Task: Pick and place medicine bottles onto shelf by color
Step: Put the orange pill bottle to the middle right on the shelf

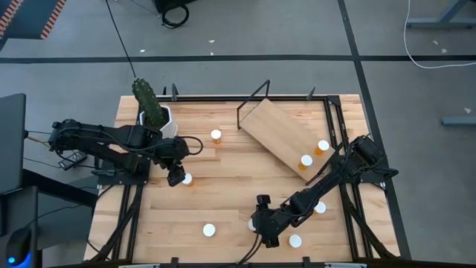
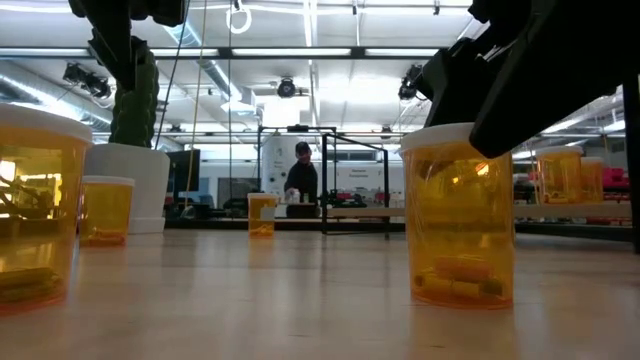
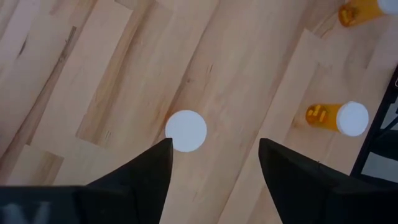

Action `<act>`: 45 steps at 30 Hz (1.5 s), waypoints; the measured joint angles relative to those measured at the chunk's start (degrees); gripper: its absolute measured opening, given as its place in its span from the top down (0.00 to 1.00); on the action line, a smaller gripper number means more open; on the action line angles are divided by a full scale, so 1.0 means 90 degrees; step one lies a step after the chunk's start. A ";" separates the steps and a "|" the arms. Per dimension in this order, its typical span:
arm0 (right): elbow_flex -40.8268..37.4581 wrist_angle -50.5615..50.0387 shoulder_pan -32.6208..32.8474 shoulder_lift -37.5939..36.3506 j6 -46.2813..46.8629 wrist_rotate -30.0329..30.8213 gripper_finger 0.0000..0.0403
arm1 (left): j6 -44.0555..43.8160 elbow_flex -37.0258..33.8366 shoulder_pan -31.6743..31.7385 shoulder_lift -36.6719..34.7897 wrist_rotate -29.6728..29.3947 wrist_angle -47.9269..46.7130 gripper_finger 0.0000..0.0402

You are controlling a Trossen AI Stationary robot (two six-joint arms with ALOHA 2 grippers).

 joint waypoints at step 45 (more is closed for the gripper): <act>0.0000 -0.5627 -0.2674 -0.3388 0.2737 0.1941 0.42 | 0.0011 0.0000 0.0000 -0.0002 -0.0001 0.0078 0.42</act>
